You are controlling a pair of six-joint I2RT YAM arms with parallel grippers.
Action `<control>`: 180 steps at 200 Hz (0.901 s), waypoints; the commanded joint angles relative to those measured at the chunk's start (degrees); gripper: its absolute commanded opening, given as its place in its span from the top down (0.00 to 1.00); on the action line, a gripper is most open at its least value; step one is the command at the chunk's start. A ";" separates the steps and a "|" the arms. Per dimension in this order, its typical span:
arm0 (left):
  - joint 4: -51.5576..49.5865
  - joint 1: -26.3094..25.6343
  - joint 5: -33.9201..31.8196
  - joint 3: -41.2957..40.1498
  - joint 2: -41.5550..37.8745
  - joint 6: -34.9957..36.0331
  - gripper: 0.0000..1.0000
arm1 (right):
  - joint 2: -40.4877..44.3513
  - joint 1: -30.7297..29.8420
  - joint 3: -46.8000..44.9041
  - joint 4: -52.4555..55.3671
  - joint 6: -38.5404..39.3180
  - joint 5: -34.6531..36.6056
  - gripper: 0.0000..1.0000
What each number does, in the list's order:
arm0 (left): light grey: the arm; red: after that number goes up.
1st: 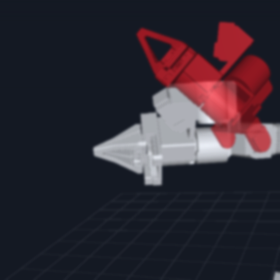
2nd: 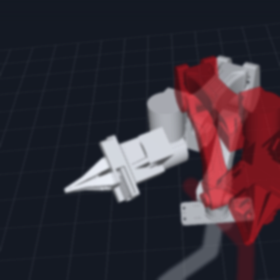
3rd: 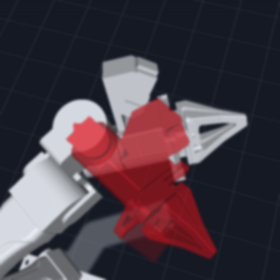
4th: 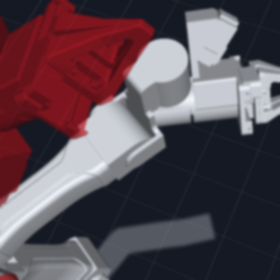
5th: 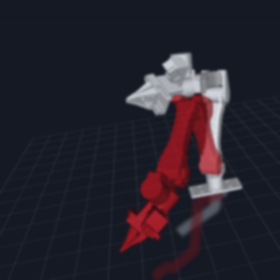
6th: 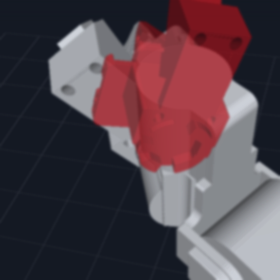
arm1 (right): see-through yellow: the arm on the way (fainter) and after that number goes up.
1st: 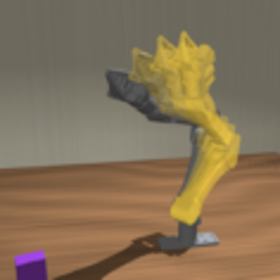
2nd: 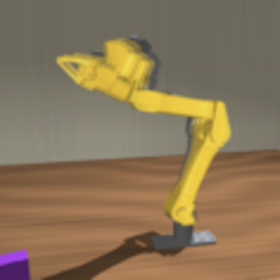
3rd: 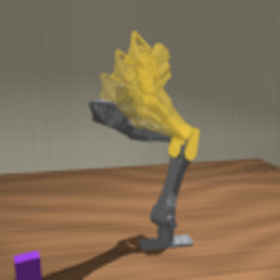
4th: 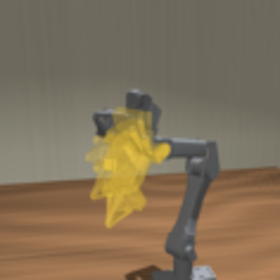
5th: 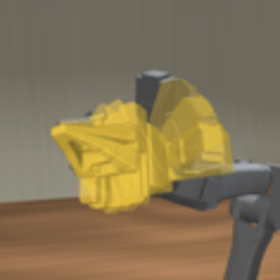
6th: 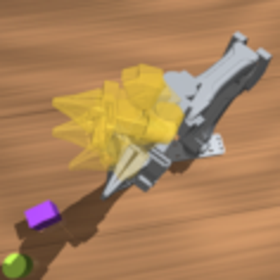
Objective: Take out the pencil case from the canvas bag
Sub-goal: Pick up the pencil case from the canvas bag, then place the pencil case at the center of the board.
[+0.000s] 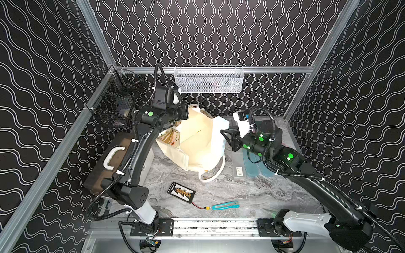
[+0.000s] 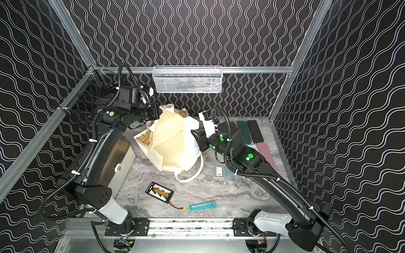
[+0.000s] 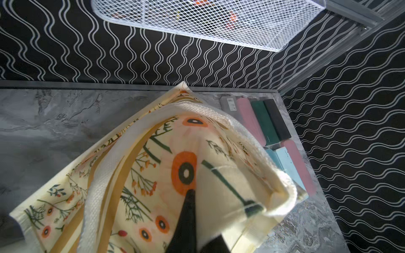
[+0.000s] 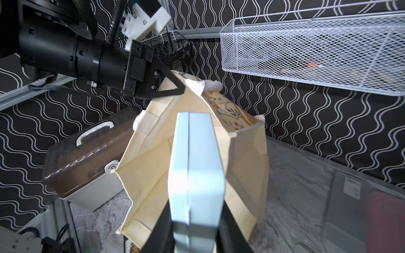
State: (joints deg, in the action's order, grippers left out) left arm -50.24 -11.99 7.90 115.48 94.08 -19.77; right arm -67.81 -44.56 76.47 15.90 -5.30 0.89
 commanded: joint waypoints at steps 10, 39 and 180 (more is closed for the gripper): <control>2.14 3.87 0.34 0.85 -1.31 -0.62 1.00 | 2.78 0.21 -0.24 3.54 2.11 6.18 0.90; 0.97 7.28 0.18 2.25 -2.15 -0.20 1.00 | 5.08 1.59 -1.58 5.76 2.30 10.40 0.92; -0.90 10.93 -12.27 4.39 -11.06 -0.05 1.00 | -13.90 15.57 1.94 20.70 -11.75 -5.94 0.92</control>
State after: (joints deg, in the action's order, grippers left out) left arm -54.33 -1.26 -0.95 120.33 84.18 -19.81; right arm -78.50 -30.30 76.64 34.85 -13.34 3.31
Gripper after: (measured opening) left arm 0.062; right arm 0.285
